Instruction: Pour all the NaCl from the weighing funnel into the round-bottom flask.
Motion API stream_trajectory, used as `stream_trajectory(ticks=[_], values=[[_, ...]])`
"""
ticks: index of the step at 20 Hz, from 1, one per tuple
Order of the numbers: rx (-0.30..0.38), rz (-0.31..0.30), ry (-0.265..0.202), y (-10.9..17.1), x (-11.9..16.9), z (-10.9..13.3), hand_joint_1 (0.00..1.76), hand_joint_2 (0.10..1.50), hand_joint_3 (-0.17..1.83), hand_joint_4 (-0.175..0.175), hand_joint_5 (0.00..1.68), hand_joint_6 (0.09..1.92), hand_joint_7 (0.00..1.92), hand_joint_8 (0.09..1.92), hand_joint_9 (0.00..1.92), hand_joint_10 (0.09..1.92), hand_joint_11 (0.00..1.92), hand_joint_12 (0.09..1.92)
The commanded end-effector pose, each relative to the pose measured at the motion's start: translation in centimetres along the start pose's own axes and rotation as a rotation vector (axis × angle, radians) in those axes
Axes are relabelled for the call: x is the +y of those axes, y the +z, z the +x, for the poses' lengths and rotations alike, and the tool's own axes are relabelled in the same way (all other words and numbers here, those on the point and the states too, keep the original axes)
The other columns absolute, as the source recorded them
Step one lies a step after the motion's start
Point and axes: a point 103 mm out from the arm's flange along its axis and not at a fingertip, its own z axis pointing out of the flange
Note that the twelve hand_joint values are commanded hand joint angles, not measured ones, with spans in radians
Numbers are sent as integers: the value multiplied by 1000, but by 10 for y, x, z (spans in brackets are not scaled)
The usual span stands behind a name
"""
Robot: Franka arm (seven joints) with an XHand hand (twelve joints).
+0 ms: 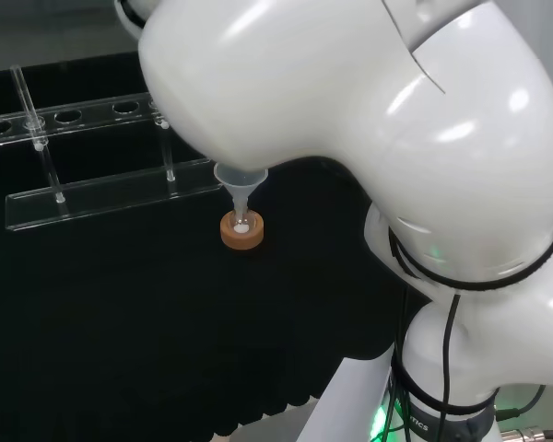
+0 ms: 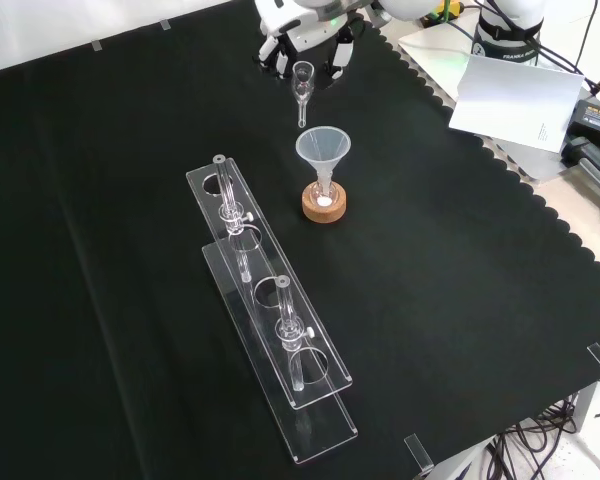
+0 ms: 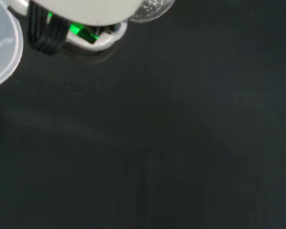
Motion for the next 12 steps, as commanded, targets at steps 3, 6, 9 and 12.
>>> stream_trajectory(ticks=[3,6,9,12], values=[[110,-27,8,6,4,-10,1161,637,560,175,1579,87,757,655,1210,98,1086,855],[128,-43,20,8,5,-17,1161,637,559,175,1579,87,756,656,1210,97,1086,855],[147,-62,31,11,5,-26,1161,638,559,175,1579,87,755,656,1210,97,1087,855],[173,-72,45,13,6,-37,1161,638,558,175,1579,87,755,657,1210,96,1087,855]])
